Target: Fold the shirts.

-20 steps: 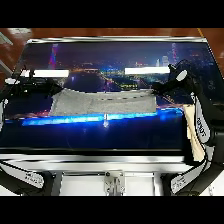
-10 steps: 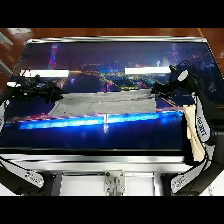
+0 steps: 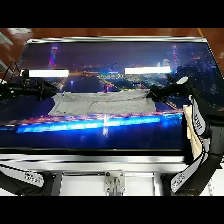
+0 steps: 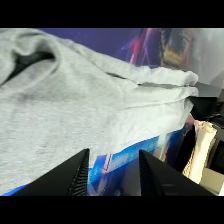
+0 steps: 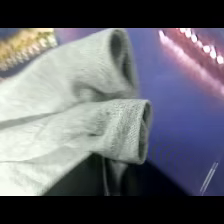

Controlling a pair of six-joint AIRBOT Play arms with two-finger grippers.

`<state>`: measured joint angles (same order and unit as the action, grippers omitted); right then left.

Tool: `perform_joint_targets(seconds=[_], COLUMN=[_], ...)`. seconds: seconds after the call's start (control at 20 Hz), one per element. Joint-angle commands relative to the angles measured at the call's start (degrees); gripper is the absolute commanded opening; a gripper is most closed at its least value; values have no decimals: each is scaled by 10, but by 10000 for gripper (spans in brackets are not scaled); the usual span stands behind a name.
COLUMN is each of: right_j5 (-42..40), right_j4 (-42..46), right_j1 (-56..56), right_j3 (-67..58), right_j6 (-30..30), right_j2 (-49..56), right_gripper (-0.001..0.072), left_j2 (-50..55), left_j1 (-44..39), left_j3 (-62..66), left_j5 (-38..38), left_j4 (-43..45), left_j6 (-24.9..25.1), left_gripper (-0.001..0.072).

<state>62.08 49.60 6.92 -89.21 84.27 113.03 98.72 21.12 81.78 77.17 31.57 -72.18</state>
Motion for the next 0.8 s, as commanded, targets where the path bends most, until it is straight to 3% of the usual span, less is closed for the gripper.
perform_joint_targets(seconds=[0.0,0.1,0.2,0.3,0.4,0.55,0.6,0.75], right_j5=[36,44,44,44,52,91,103,127], right_j4=[-43,-41,-40,-38,-37,-37,-36,-36], right_j1=[-2,-2,-2,-2,-2,-7,-7,-7], right_j3=[-1,-1,-1,-1,-1,-1,-1,-1], right_j6=[-27,-68,-85,-85,-70,-41,-35,12], right_j2=[2,-26,-70,-123,-176,-248,-274,-346], right_gripper=[54,54,54,54,54,54,54,54], left_j2=[-31,-40,-40,-38,-35,-19,-10,21], left_j1=[-17,-39,-72,-117,-175,-286,-326,-427], left_j3=[0,0,0,0,0,0,0,0], left_j5=[-18,-41,-48,-65,-96,-163,-192,-278], left_j4=[-3,-3,-3,-3,-3,-3,-3,-16], left_j6=[12,12,14,33,33,32,32,20], left_gripper=[356,354,253,250,94,86,36,31])
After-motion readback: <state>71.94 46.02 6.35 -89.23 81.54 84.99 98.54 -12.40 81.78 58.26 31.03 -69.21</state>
